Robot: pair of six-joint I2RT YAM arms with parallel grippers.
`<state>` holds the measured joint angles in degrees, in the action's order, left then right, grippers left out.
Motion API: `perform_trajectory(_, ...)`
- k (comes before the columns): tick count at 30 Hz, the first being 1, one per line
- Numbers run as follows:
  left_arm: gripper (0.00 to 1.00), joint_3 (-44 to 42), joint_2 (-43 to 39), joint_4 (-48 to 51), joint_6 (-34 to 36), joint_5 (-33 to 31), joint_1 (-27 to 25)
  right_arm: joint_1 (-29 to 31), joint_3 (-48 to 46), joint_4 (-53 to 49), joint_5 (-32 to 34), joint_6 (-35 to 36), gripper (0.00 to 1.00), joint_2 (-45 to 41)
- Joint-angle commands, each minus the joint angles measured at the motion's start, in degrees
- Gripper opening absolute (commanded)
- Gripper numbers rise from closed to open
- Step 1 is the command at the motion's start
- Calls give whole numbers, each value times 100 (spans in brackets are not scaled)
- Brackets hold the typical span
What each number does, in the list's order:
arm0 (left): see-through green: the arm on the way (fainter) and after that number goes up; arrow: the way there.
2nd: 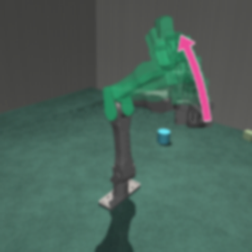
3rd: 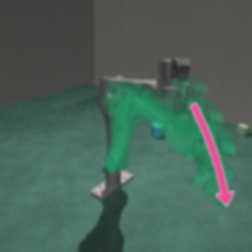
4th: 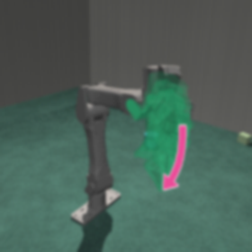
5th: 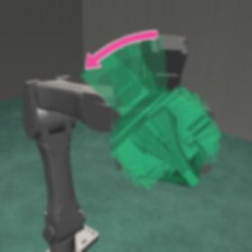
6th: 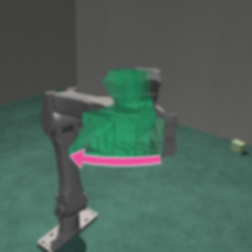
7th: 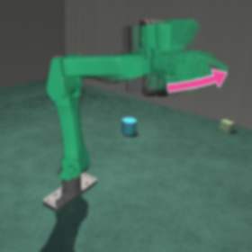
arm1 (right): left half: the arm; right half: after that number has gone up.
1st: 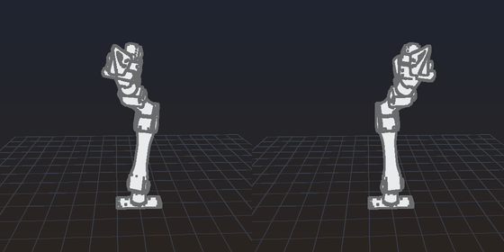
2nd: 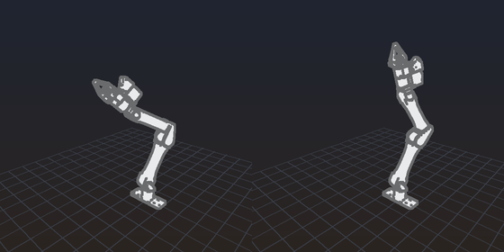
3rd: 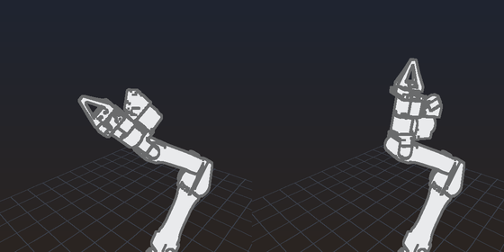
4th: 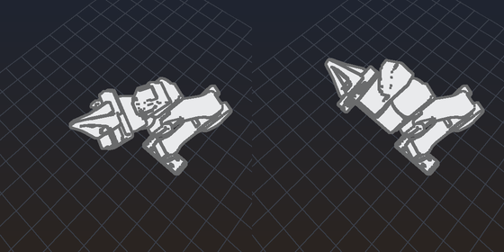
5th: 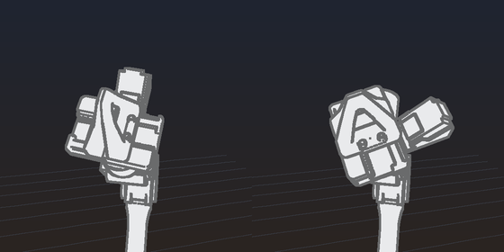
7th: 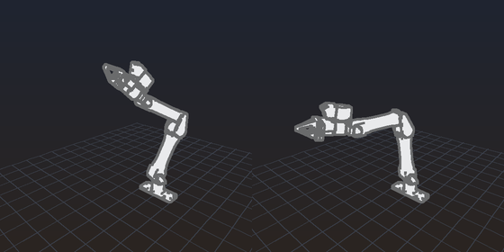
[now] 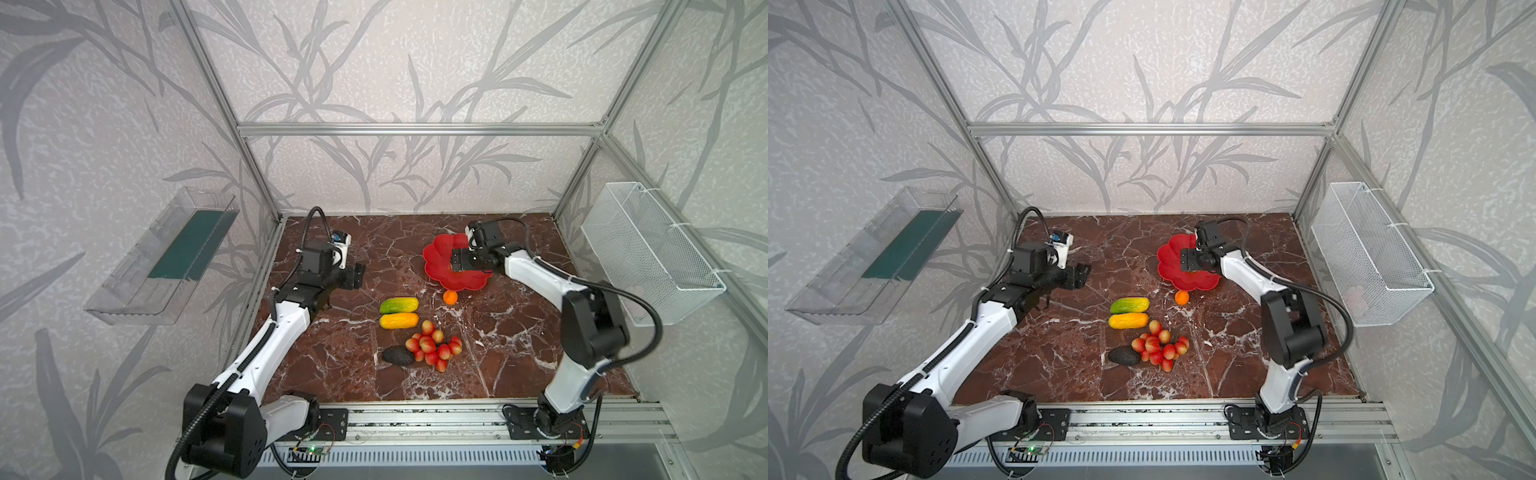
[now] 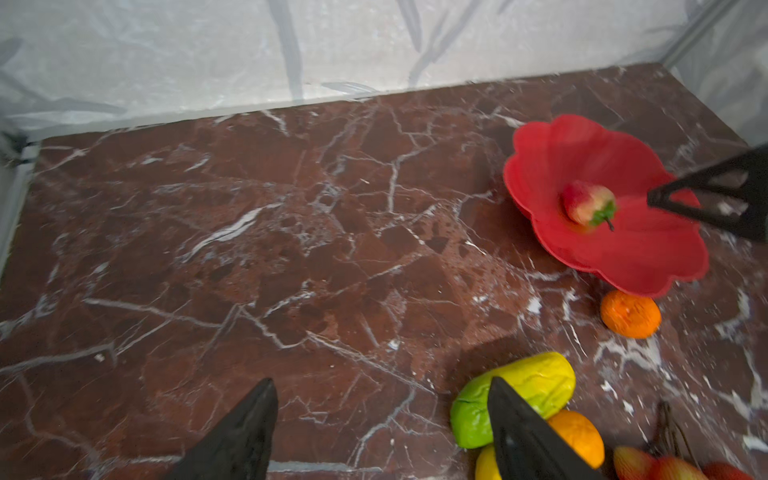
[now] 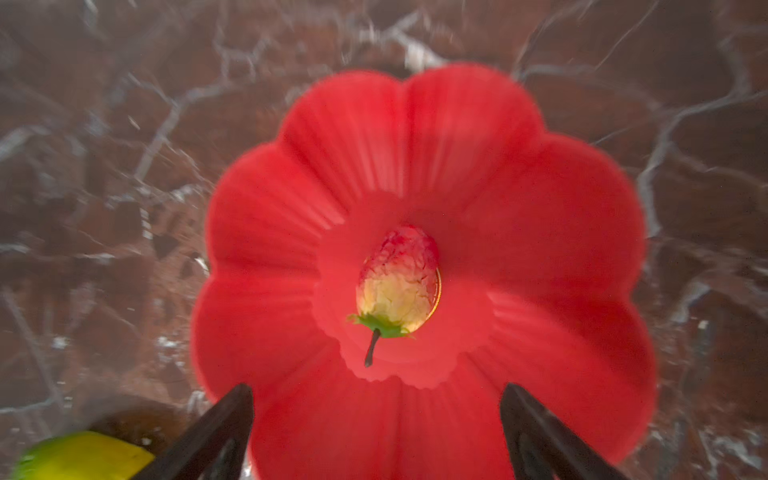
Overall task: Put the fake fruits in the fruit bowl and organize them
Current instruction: 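Carry the strawberry into the red bowl and release it with the right gripper, then grasp the green-yellow cucumber with the left gripper while the right gripper withdraws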
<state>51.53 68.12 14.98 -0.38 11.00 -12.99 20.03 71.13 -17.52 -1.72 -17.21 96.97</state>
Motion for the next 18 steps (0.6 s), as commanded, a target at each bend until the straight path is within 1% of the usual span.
perform_trajectory(1,80,78,-28,522,610,-67,-322,-28,-896,745,-328,-146,100,-889)
perform_trajectory(4,81,-57,38,482,757,13,-639,-26,-1559,887,-522,-151,99,-1406)
perform_trajectory(7,81,-48,325,468,945,-70,-939,-26,-2044,911,-742,-203,99,-1754)
perform_trajectory(11,80,168,839,571,979,48,-1093,-26,-2587,989,-896,-368,99,-2229)
perform_trajectory(14,78,241,1210,570,971,113,-1220,-17,-2913,1065,-869,-599,99,-2621)
perform_trajectory(18,75,421,1715,637,994,-7,-1435,-17,-3186,940,-707,-654,99,-3118)
